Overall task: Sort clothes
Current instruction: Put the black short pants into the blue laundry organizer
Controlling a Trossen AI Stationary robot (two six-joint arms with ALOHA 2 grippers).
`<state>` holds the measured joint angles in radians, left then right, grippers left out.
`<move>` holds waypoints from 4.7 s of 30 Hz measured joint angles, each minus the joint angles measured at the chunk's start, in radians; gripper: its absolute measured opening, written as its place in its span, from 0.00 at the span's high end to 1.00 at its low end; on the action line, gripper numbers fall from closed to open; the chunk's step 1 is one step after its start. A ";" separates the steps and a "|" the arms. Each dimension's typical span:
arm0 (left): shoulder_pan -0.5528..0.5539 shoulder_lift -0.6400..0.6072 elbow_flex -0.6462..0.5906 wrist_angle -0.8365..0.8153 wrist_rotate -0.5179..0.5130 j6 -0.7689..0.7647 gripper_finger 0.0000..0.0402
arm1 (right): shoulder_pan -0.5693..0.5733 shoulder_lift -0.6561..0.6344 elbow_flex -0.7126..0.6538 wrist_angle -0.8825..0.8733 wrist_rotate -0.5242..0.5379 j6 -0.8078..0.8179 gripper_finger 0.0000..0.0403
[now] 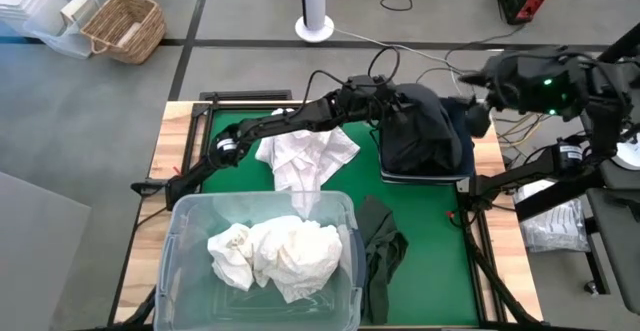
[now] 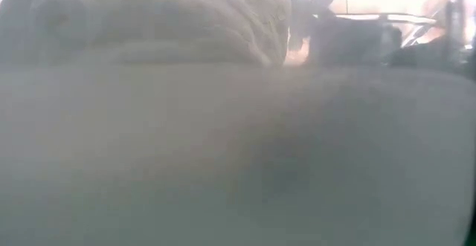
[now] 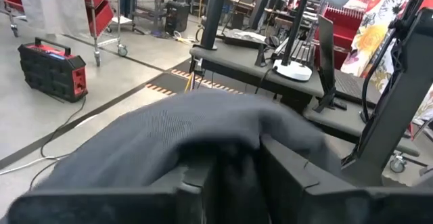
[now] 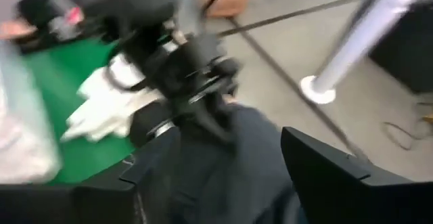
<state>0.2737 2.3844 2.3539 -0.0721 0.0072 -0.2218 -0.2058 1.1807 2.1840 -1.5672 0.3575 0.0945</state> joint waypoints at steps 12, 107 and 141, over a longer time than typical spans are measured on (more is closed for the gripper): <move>-0.002 -0.001 0.001 0.006 0.036 -0.008 0.78 | 0.000 -0.014 -0.316 -0.003 0.037 0.087 0.24; 0.033 -0.754 0.000 -0.558 0.054 0.031 0.78 | -0.307 0.197 -0.640 -0.002 0.117 0.293 0.98; 0.033 -0.754 0.000 -0.598 0.054 0.031 0.78 | -0.308 0.229 -1.381 0.778 -0.243 0.304 0.98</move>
<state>0.3065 1.6306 2.3539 -0.6697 0.0612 -0.1913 -0.5136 1.4101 0.8027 -0.7892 0.1148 0.3990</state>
